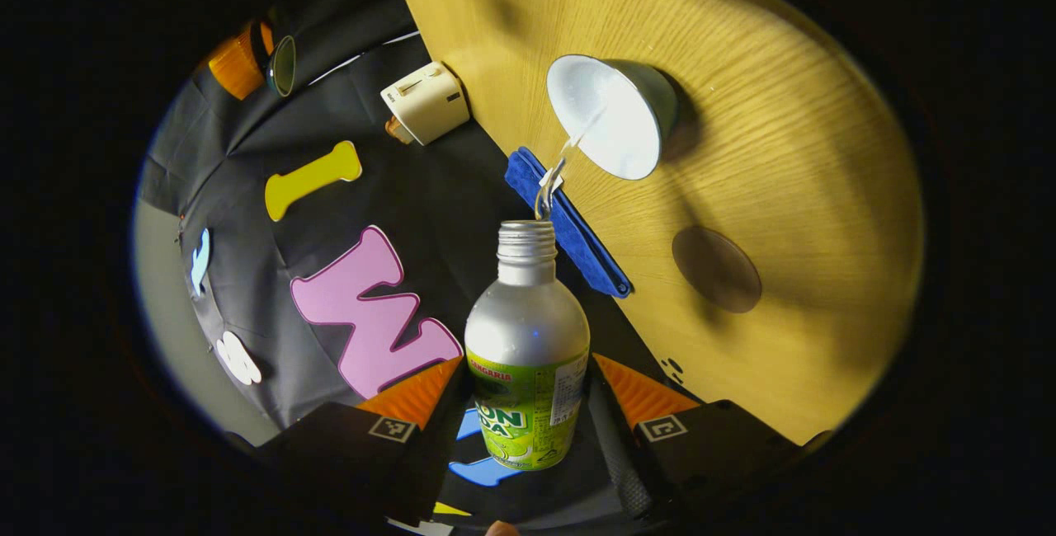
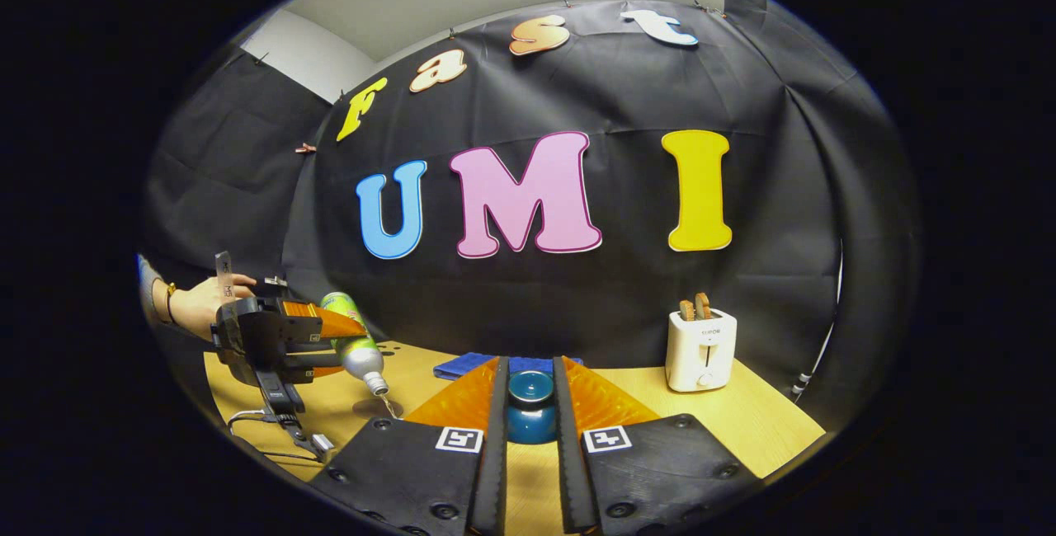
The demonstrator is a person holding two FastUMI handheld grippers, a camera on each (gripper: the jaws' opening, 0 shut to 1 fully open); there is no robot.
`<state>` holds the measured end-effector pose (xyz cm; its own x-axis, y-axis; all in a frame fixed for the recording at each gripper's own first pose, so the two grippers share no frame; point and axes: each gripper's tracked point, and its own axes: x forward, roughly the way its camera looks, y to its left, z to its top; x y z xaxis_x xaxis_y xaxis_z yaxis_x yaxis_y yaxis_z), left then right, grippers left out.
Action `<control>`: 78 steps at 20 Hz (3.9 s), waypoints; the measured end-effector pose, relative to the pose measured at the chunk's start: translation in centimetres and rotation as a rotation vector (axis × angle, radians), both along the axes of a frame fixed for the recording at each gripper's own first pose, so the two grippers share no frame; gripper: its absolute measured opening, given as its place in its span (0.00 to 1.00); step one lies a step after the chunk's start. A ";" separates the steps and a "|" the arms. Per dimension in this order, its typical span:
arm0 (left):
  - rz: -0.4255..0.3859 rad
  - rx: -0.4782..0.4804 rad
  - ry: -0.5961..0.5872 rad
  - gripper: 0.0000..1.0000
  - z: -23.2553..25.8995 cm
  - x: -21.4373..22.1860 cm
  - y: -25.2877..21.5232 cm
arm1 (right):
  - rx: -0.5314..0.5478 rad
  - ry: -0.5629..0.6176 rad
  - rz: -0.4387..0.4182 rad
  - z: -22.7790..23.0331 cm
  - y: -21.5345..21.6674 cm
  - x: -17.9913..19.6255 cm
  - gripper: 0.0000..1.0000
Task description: Open the teacup lid with one hand, grasp the water bottle and pour water into the teacup with the other hand; after pouring, place the water bottle on the coaster and then close the teacup lid.
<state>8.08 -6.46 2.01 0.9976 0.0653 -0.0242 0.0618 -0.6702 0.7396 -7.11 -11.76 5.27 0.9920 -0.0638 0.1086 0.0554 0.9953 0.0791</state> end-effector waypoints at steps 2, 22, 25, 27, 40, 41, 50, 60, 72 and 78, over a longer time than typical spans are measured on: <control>-0.013 0.031 -0.002 0.83 0.2 0.0 -0.4 | 0.007 0.001 0.009 -0.1 0.2 0.1 0.30; -0.037 0.252 0.018 0.83 1.5 -0.2 -2.1 | 0.033 -0.021 0.027 0.6 0.3 -0.4 0.30; -0.057 0.229 0.021 0.83 1.3 -0.1 -2.7 | 0.031 -0.018 0.027 0.5 0.2 -0.3 0.30; -0.099 0.169 0.025 0.83 0.7 -0.1 -3.4 | 0.031 -0.016 0.025 0.4 0.1 -0.2 0.30; -0.026 -1.243 0.055 0.81 -4.8 0.6 -1.3 | 0.032 -0.017 0.020 0.5 0.3 -0.2 0.30; -0.023 -1.353 0.054 0.81 -4.9 0.9 -1.1 | 0.032 -0.018 0.023 0.5 0.3 -0.2 0.30; -0.030 -2.142 -0.025 0.81 -4.4 2.0 -1.6 | 0.037 -0.023 0.013 0.7 -0.2 -0.5 0.30; 0.048 -2.226 0.024 0.83 -5.9 1.7 -2.2 | 0.040 -0.005 0.027 -0.2 0.5 0.3 0.30; 0.039 -2.185 0.001 0.96 -6.3 -2.0 -1.5 | 0.082 0.108 0.254 -4.8 11.1 3.9 0.30; 0.036 -2.210 -0.035 0.96 -6.3 -3.3 -0.6 | 0.056 0.214 0.253 -9.2 14.3 7.7 0.30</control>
<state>4.81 -7.05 -4.26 0.9985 -0.0204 -0.0512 0.0252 0.9951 0.0955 0.62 2.52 -3.89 0.9771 0.1875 -0.1009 -0.1718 0.9741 0.1473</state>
